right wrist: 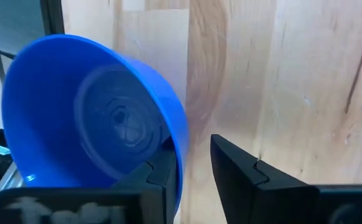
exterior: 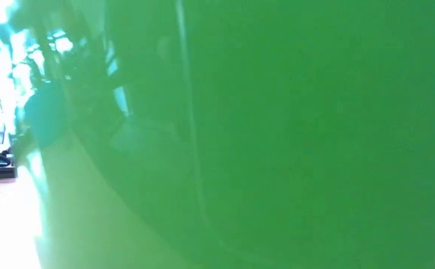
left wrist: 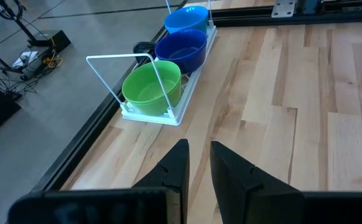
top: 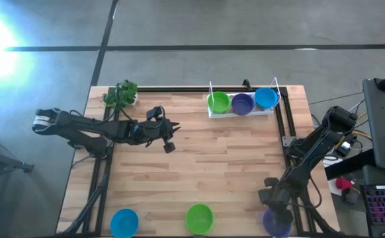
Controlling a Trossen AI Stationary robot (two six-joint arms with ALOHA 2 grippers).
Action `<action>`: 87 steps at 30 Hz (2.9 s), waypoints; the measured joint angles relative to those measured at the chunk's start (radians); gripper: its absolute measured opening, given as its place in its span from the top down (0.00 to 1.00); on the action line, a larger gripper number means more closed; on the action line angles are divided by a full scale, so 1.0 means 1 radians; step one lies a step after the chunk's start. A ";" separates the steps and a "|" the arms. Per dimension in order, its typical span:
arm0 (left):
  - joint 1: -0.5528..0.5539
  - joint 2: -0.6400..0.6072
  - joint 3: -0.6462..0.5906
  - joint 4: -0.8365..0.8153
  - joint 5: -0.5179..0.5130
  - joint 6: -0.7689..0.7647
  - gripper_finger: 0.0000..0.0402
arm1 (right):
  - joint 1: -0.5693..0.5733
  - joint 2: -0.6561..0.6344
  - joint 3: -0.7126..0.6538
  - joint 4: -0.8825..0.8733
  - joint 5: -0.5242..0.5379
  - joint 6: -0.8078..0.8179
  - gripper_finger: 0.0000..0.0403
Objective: Pick & Place Mini bowls
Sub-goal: Stack the violet bowl on top of the violet bowl on the shelf
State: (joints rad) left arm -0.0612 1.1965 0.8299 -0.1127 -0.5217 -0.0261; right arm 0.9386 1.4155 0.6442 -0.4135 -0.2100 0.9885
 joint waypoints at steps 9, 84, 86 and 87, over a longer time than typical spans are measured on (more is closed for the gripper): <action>0.000 0.000 0.000 0.000 0.000 0.000 0.85 | 0.000 0.000 0.023 0.002 0.002 -0.008 0.97; -0.006 0.000 0.000 -0.055 0.009 0.045 0.85 | -1.774 -0.092 0.454 -0.497 0.413 -0.719 0.98; -0.006 0.000 0.000 -0.055 0.009 0.045 0.85 | -1.789 -0.081 0.450 -0.489 0.388 -0.732 0.98; -0.006 0.000 0.000 -0.054 0.009 0.045 0.85 | -1.793 -0.075 0.450 -0.490 0.388 -0.735 0.98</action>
State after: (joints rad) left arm -0.0673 1.1961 0.8295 -0.1670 -0.5130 0.0185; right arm -0.8548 1.3409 1.0942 -0.9038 0.1779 0.2539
